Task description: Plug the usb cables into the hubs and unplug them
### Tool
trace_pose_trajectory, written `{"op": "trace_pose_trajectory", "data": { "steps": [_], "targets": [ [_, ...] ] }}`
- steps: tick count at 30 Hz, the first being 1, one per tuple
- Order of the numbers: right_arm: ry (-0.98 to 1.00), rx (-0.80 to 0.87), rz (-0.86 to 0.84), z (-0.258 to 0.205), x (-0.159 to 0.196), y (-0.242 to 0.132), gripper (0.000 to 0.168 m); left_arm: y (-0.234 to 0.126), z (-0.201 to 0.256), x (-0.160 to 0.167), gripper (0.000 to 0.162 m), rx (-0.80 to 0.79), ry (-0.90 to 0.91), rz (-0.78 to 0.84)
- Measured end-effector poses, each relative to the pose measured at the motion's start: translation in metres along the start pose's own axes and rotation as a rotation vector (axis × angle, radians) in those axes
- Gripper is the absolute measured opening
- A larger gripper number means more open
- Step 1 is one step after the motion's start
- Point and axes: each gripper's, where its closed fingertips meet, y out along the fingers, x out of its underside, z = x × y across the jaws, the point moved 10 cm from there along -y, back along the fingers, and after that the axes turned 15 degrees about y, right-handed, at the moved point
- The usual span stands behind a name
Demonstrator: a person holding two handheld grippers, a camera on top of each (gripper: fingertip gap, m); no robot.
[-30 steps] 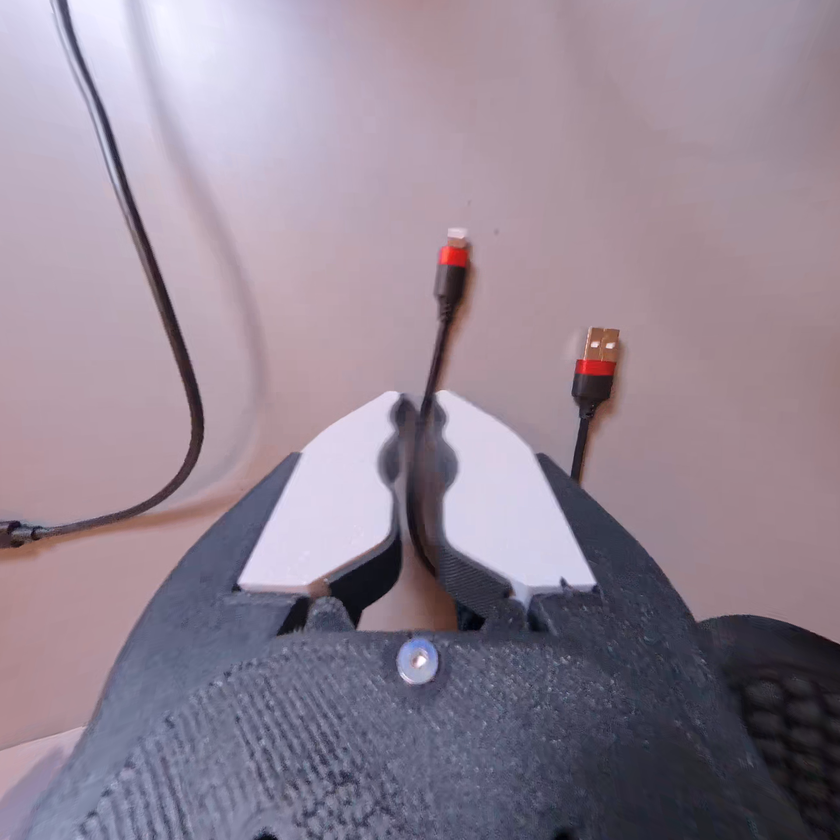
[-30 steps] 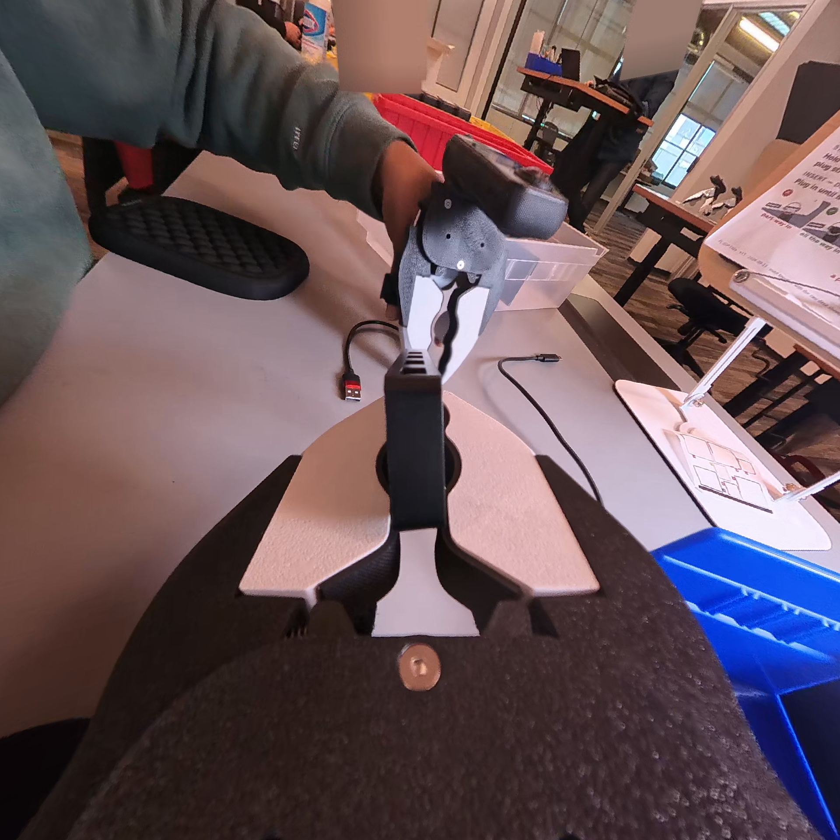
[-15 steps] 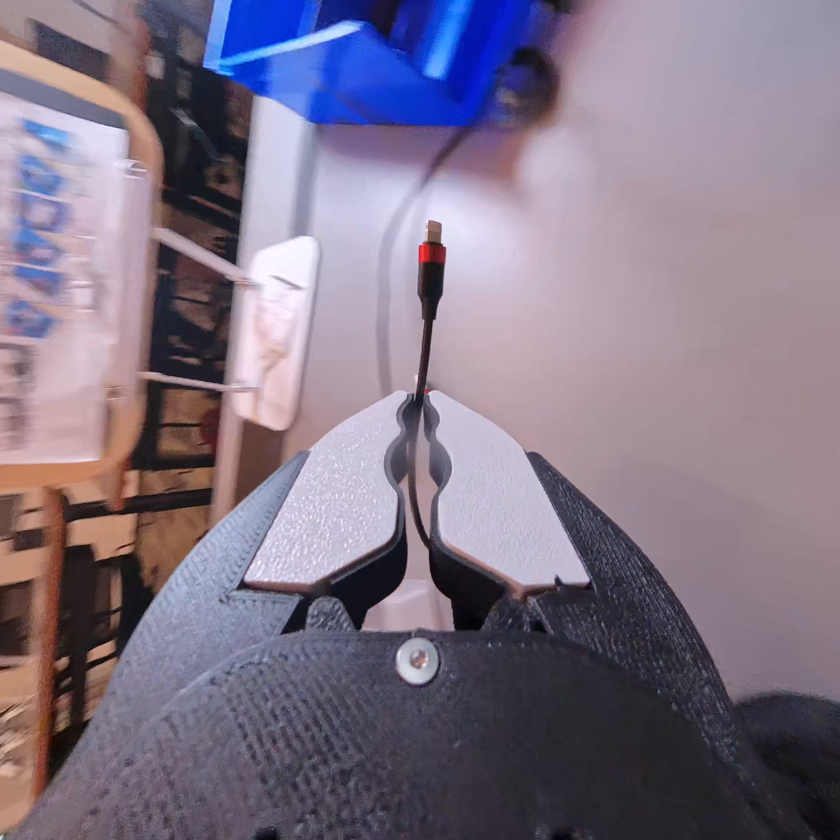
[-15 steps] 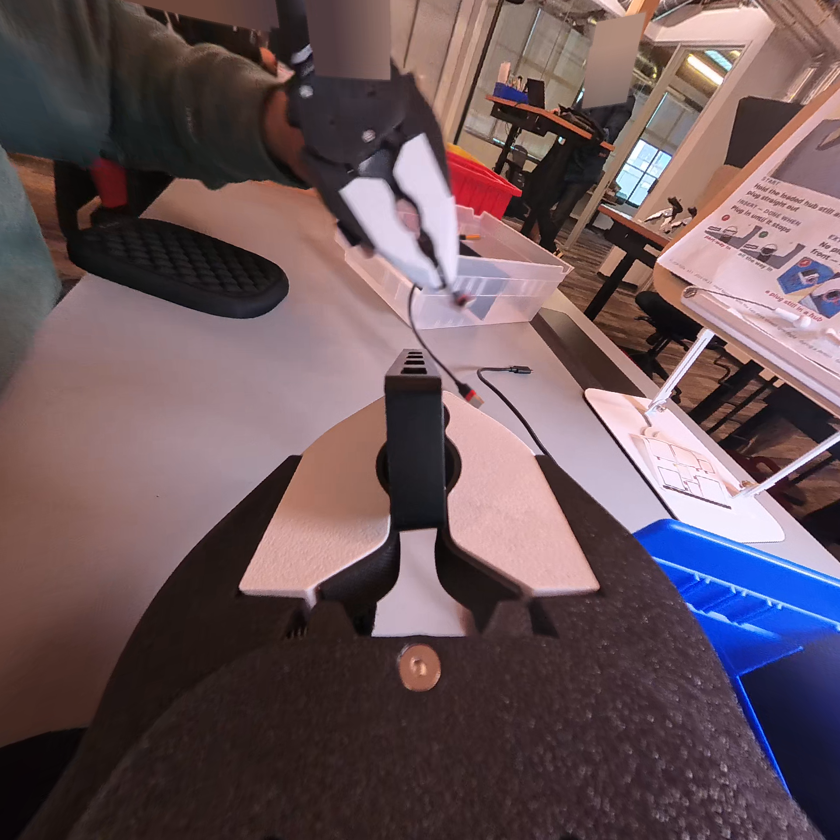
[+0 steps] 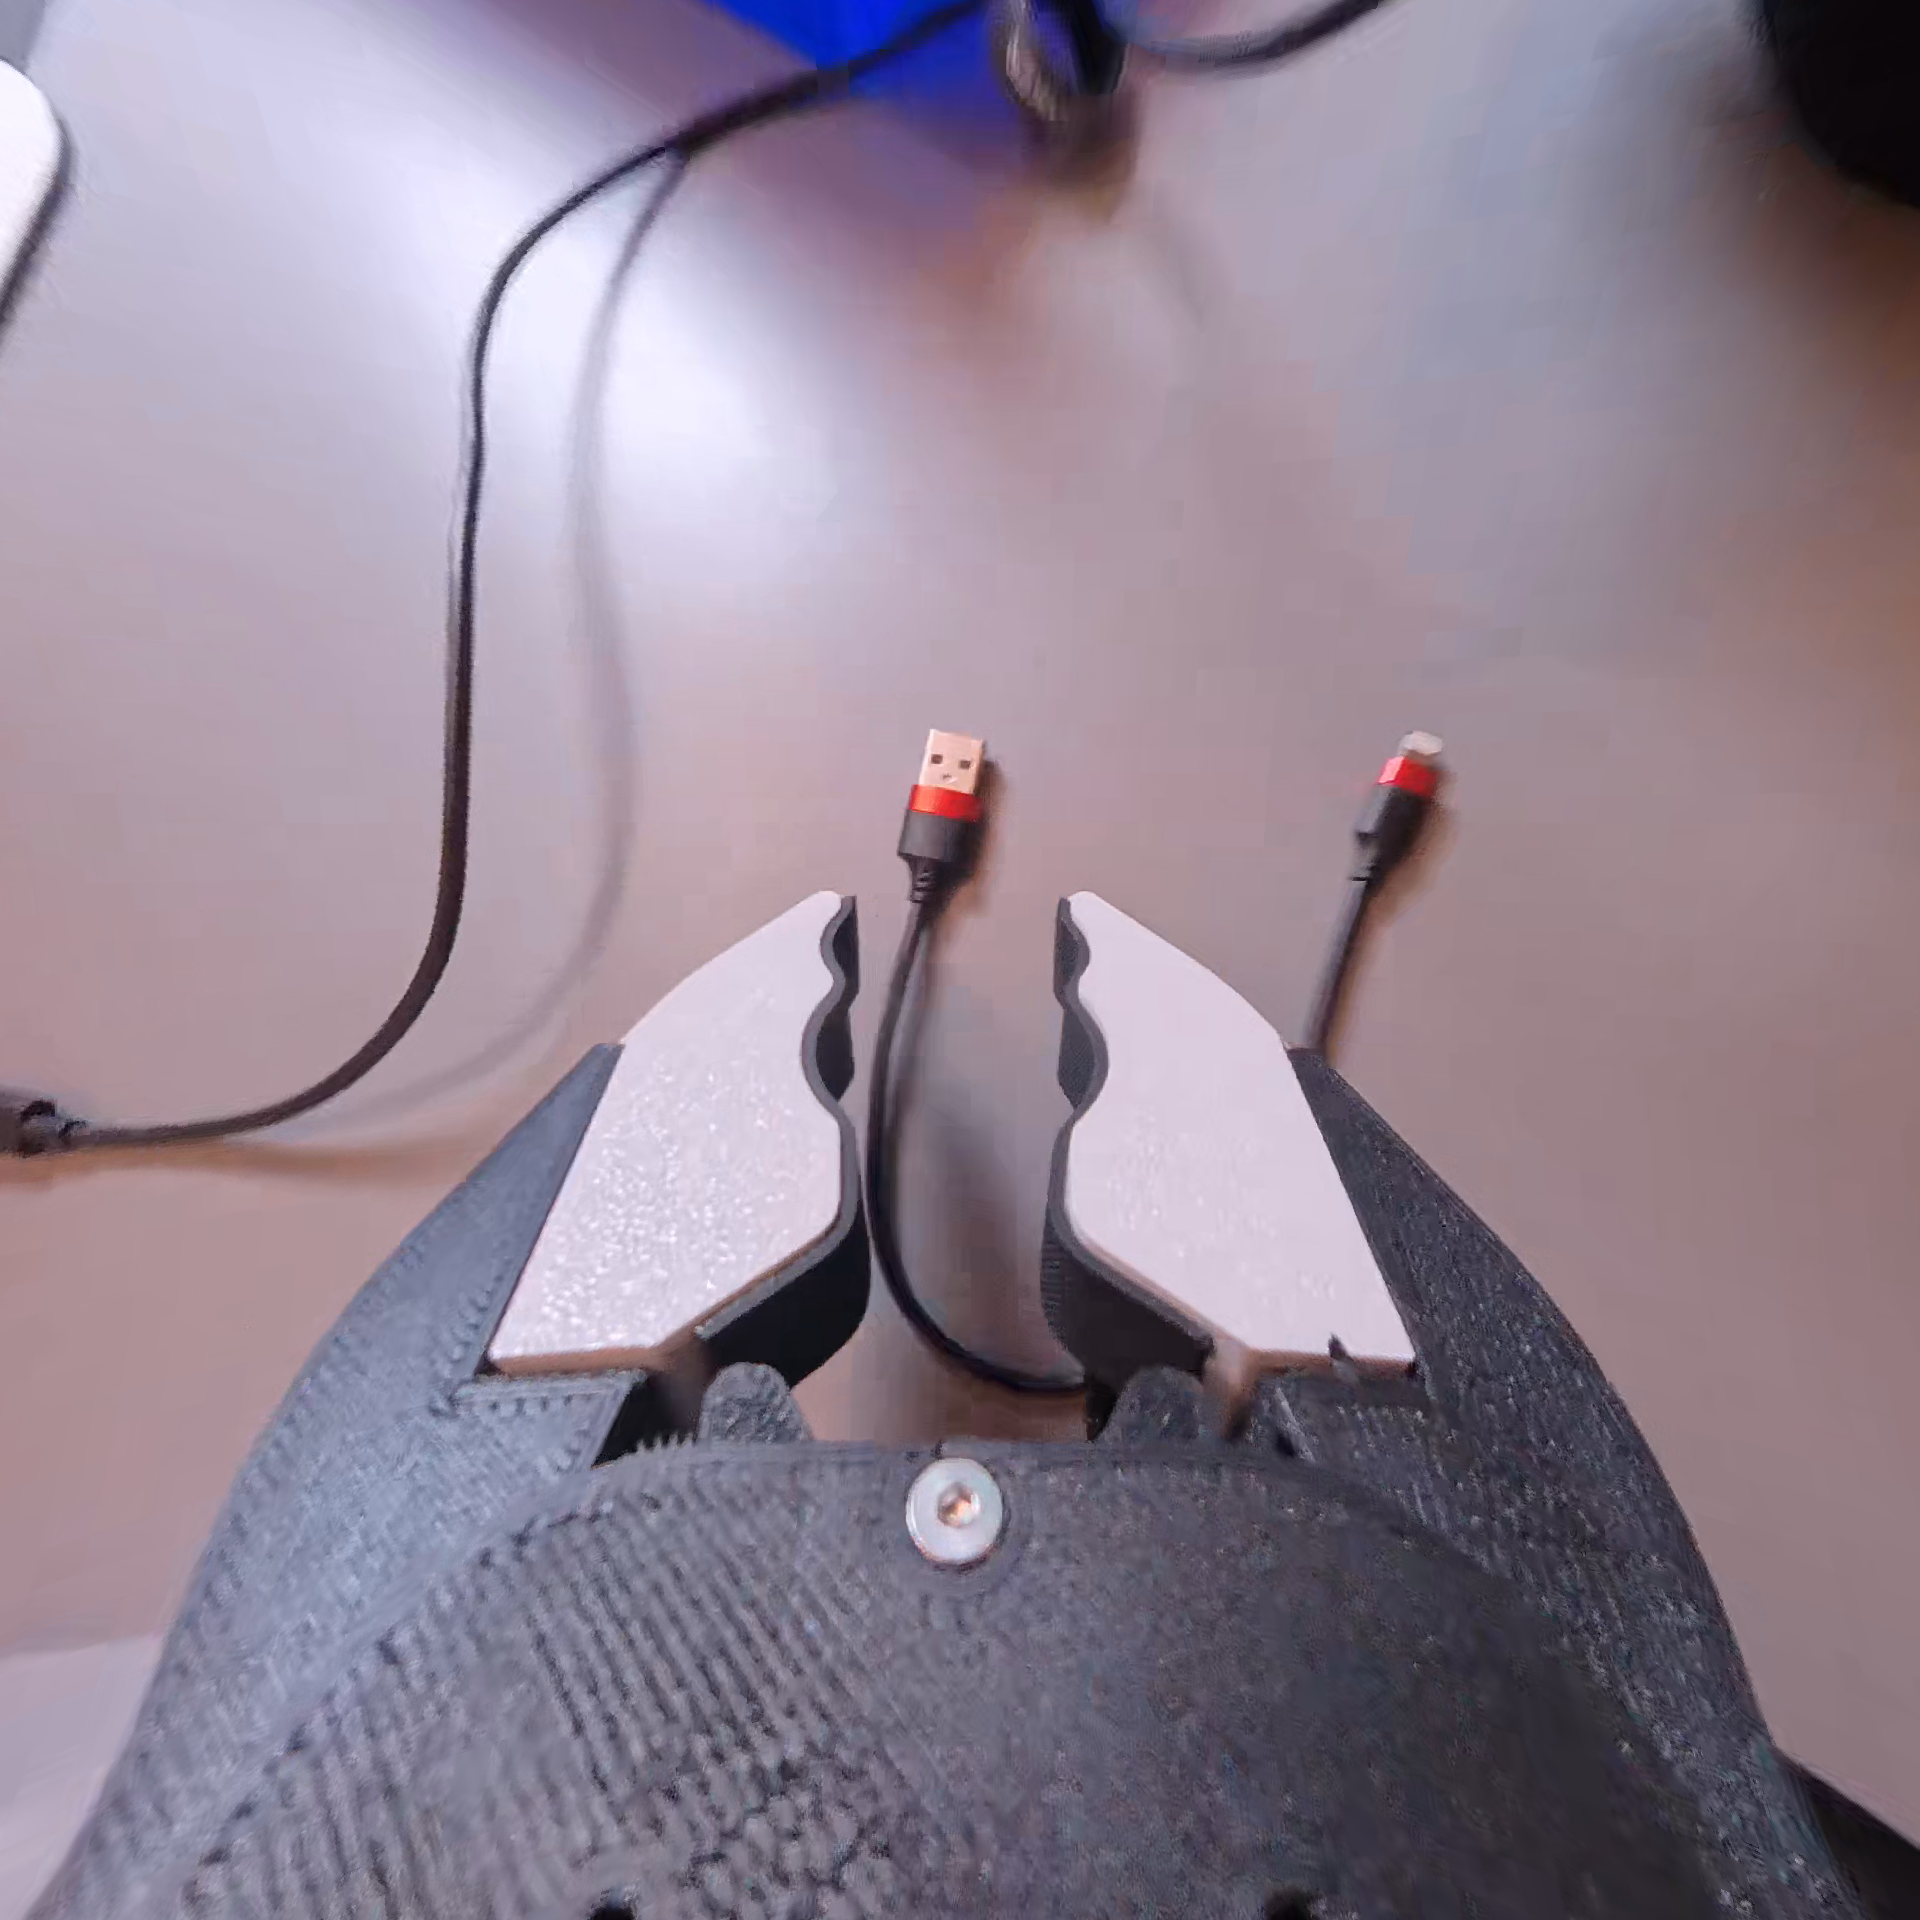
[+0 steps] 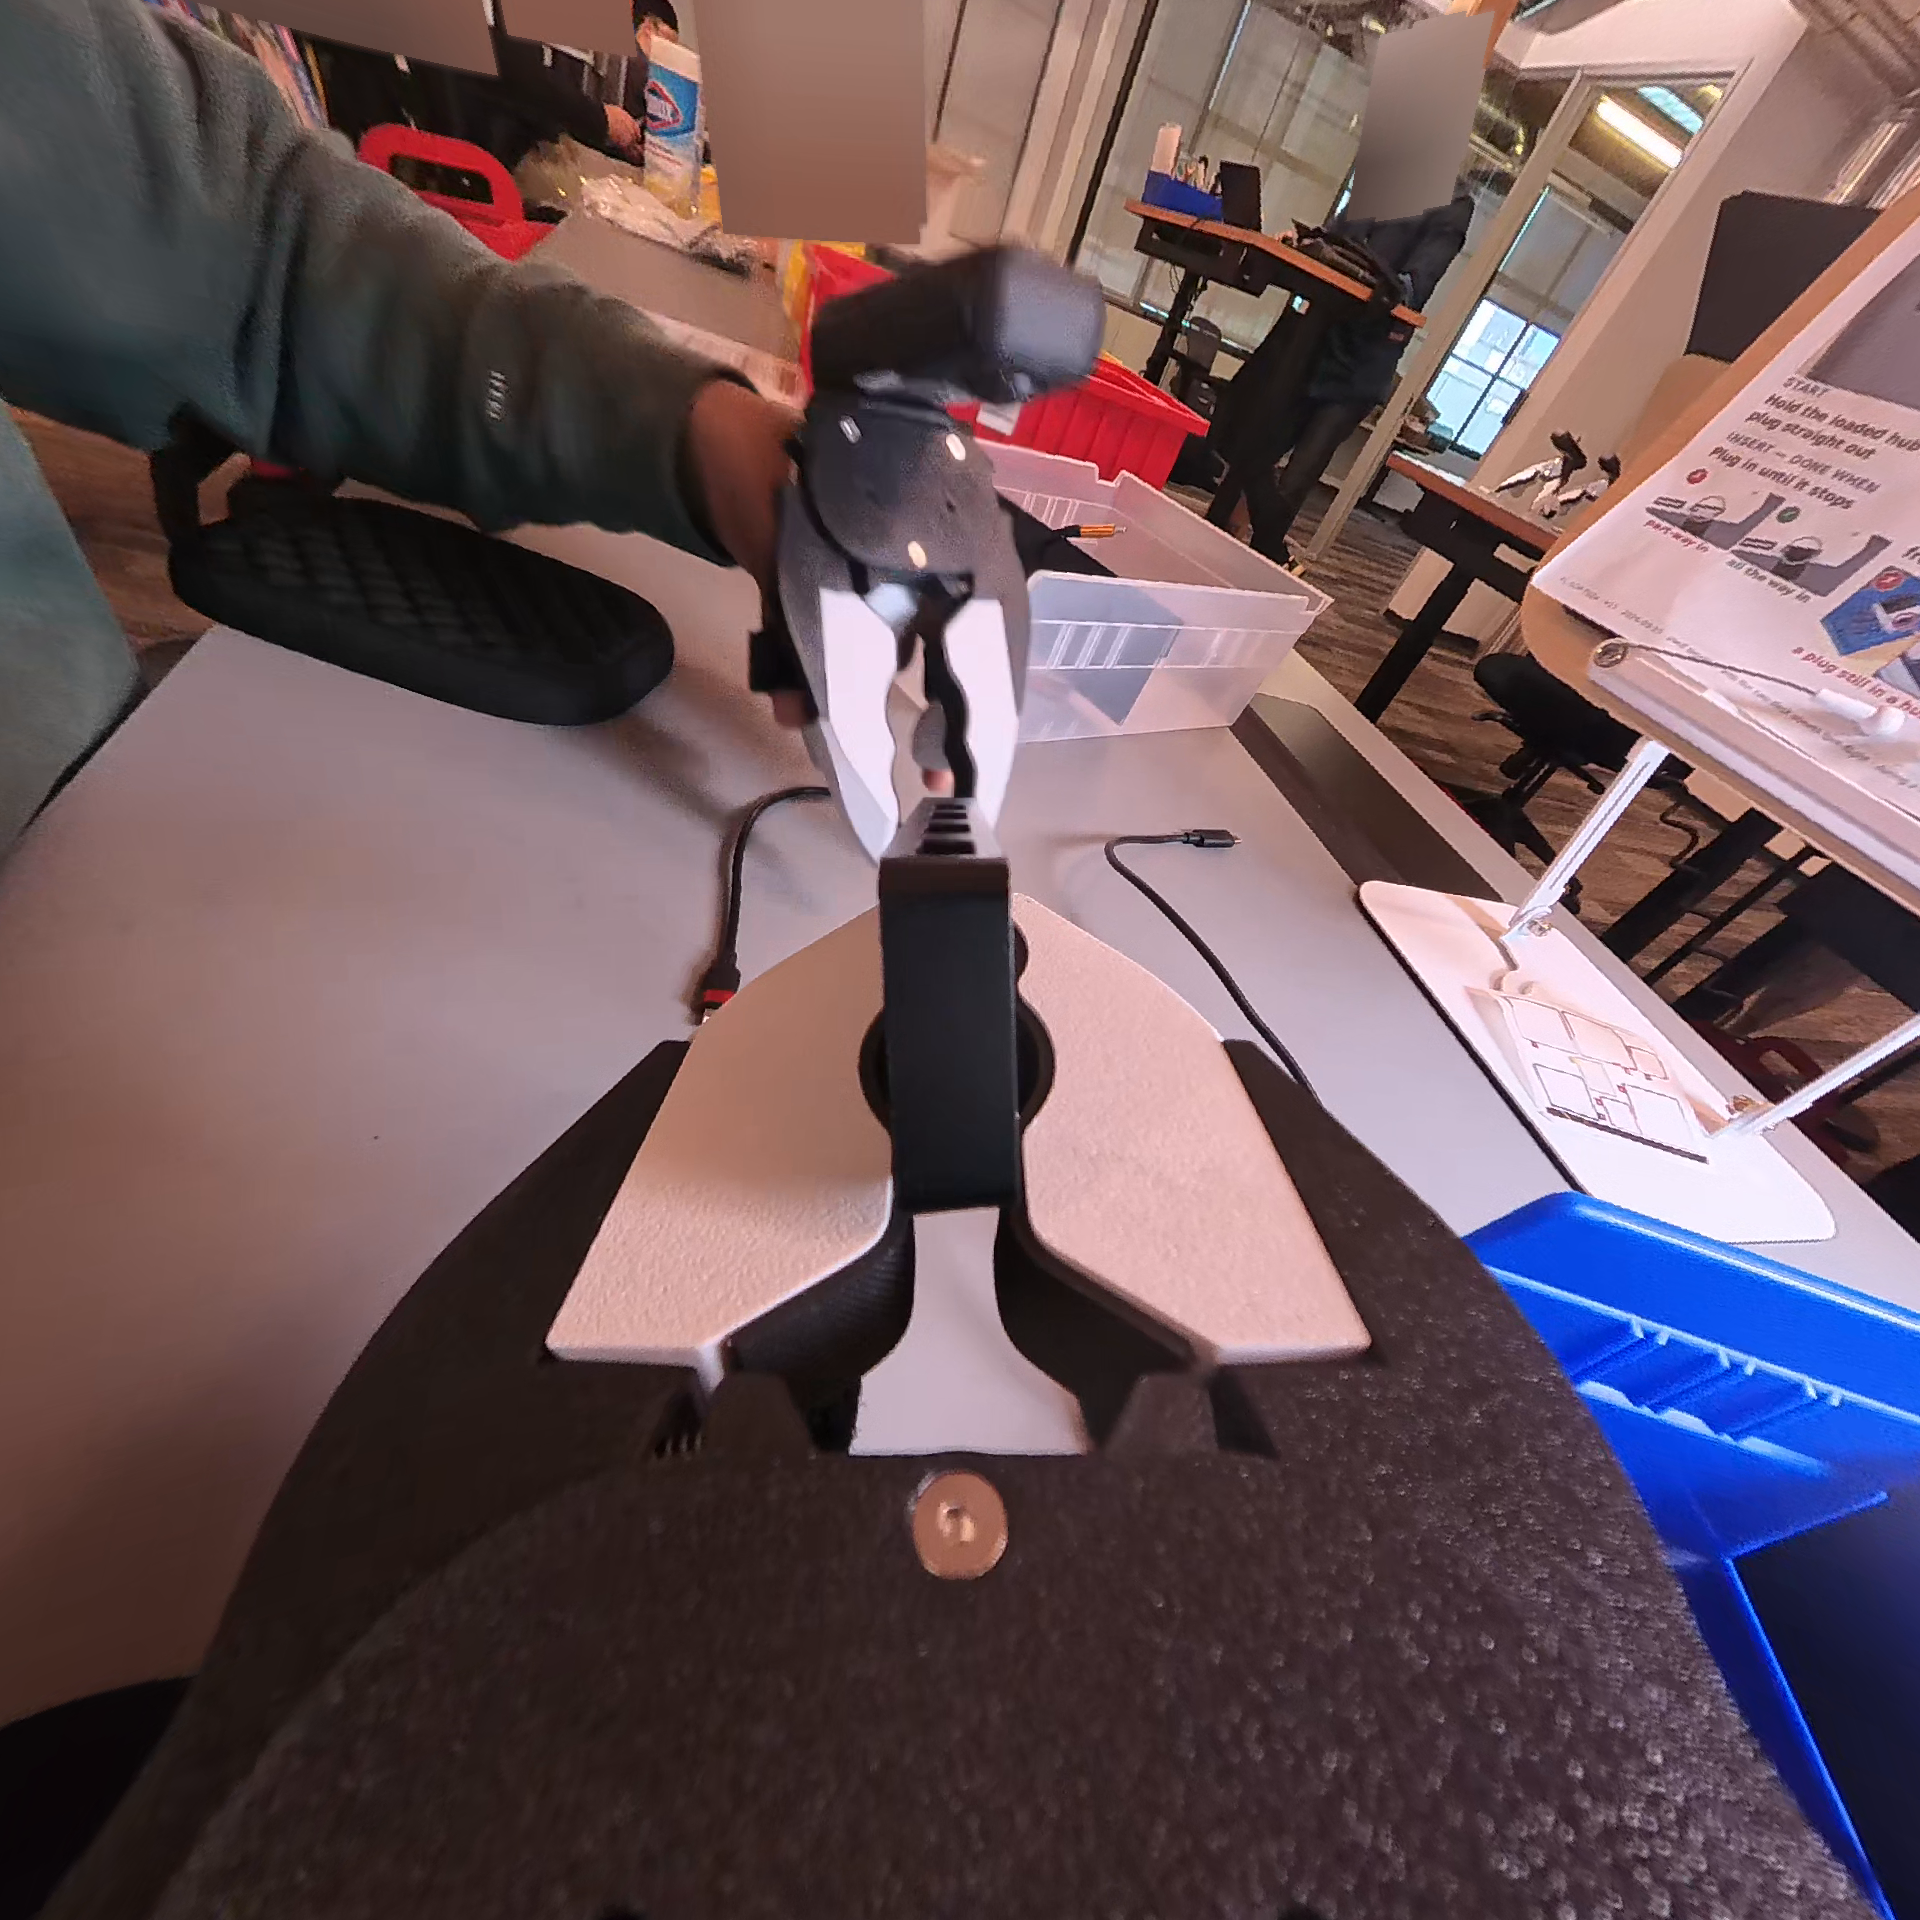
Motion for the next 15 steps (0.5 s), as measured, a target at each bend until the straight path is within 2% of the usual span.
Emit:
{"op": "trace_pose_trajectory", "data": {
  "steps": [3, 6, 8, 10, 15],
  "targets": [
    [-0.01, -0.003, -0.003, -0.001, 0.0, -0.002, 0.013, 0.021, -0.011, -0.001, 0.037, 0.11, 0.0, -0.05],
    [-0.03, -0.006, -0.004, -0.001, 0.001, -0.003, 0.013, 0.028, -0.018, -0.006, 0.033, 0.136, 0.022, -0.072],
    [-0.046, -0.002, -0.001, -0.002, 0.001, -0.003, 0.012, 0.029, -0.018, -0.008, 0.03, 0.149, 0.038, -0.098],
    [-0.063, 0.007, 0.002, -0.002, 0.002, -0.003, 0.012, 0.028, -0.015, -0.009, 0.016, 0.164, 0.061, -0.112],
    [-0.176, 0.079, -0.031, -0.006, 0.004, 0.0, 0.013, 0.024, -0.004, -0.01, 0.015, 0.115, 0.083, -0.089]
  ]
}}
